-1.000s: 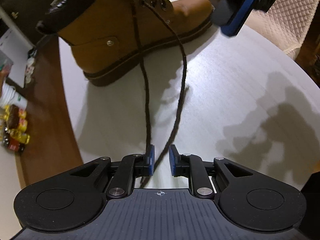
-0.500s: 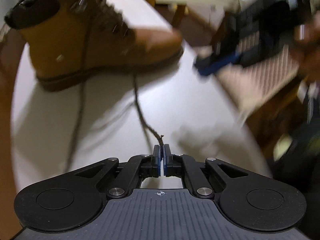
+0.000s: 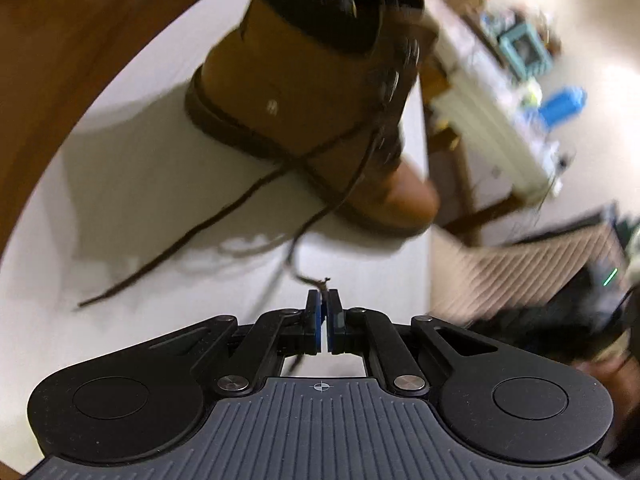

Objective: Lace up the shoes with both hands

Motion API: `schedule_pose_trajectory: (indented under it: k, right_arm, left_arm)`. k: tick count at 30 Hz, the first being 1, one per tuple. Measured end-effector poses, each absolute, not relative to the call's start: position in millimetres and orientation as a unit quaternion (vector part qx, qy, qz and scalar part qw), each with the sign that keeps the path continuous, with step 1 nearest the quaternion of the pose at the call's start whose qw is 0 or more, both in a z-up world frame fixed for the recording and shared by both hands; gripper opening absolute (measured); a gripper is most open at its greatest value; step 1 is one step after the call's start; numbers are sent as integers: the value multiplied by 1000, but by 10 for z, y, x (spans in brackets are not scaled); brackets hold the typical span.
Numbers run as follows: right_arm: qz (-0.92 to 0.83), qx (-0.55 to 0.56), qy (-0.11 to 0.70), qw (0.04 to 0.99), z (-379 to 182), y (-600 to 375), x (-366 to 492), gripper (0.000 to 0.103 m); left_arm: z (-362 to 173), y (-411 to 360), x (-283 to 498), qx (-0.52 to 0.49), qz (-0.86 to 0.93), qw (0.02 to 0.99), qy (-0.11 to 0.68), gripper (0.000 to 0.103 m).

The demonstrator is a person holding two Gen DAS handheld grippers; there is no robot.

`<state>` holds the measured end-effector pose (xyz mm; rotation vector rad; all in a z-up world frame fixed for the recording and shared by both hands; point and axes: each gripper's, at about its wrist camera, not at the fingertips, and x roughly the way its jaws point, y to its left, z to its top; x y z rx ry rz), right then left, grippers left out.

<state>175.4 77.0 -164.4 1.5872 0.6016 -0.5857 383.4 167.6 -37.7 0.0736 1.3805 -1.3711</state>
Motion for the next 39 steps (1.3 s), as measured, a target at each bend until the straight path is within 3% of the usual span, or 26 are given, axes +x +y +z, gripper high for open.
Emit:
schedule_pose_trajectory:
  k: [2,6,11,16,21,28,36,39]
  right_arm:
    - [-251,698,256,620,-1684,818,1825,14]
    - [-249,699,251,622,-1671,839,1860,14]
    - [-254,696,248,624,-1658,842,1858,14]
    - [-241,677,277,638,-1670,862,1975,14]
    - [-229,671,293,642,-1671,870,2053,14]
    - [-226,664,310,641,-1655,864,2083,14]
    - [-231,667,313,636,-1668,884,2057,14]
    - [-230,667,313,636,-1673,892,2055,14]
  left_arm:
    - [-237,1666,3926,-34,-582,557,592,2]
    - [-242,1742,4012,-55,-557,586,586,2]
    - [-454,1794,3943,133,-553,595,569,4]
    - [-534,1862,3629,317,-593,579,461,5]
    - [-569,2016,3470,423,-636,526,373,5]
    - [-689,2022,3396,486,-677,458,309,12]
    - [-831,2016,3311,551,-704,379,238,12]
    - [-838,2040,3276,568,-715,346,214,2]
